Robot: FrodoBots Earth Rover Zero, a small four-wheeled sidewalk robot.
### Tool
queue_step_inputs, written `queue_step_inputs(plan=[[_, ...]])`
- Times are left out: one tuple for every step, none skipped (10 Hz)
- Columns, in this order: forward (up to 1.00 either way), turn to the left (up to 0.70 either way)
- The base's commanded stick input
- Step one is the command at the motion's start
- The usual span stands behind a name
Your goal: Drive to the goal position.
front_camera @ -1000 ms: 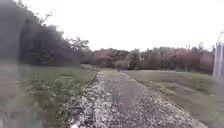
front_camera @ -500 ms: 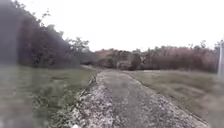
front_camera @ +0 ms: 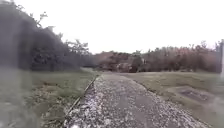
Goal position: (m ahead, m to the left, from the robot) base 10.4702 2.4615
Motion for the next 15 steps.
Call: queue_step_inputs(plan=[[0.85,0.00],[0.85,0.00],[0.85,0.00],[0.85,0.00],[0.85,0.00],[0.85,0.00],[0.85,0.00],[0.85,0.00],[0.85,0.00],[0.85,0.00],[0.85,0.00],[0.85,0.00],[0.85,0.00],[0.85,0.00],[0.85,0.00]])
